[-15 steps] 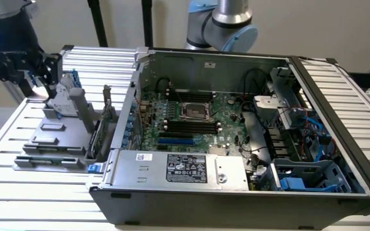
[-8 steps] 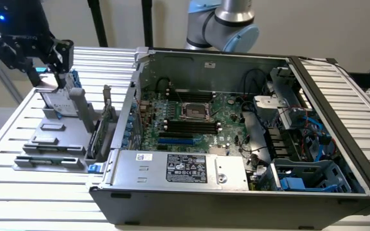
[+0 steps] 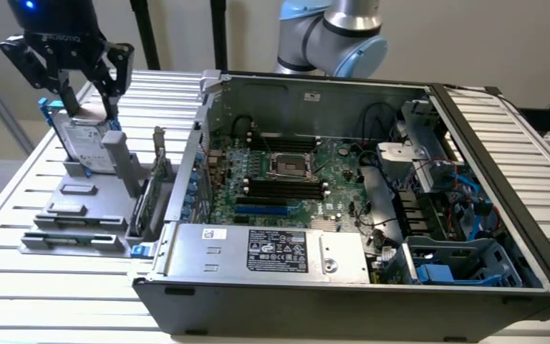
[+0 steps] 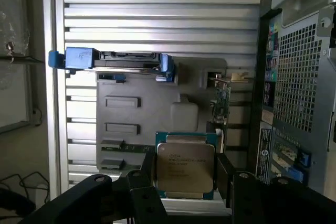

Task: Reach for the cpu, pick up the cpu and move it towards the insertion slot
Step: 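Pick up the cpu and move it towards the insertion slot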

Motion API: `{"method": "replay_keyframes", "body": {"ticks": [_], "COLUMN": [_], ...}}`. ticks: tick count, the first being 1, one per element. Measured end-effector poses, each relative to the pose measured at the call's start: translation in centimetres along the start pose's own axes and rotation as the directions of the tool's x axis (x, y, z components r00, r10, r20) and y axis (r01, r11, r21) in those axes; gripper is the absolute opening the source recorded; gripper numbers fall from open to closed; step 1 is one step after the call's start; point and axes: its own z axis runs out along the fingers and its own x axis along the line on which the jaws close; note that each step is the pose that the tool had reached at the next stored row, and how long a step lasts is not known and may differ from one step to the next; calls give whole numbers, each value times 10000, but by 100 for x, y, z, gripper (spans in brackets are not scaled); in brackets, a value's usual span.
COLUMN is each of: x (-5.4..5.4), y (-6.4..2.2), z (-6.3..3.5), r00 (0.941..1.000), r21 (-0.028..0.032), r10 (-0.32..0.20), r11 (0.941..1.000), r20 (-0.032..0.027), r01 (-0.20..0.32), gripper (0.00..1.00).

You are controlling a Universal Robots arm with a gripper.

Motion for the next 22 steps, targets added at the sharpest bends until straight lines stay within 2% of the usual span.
{"method": "replay_keyframes", "body": {"ticks": [9,22], "x": [-398,-988], "y": [-8,-5], "z": [-218,-297], "r00": [10000,10000], "r21": [-44,-118], "r10": [-2,-6], "r11": [10000,9999], "r20": [-57,-74], "r01": [2,5], "gripper": [55,55]}}
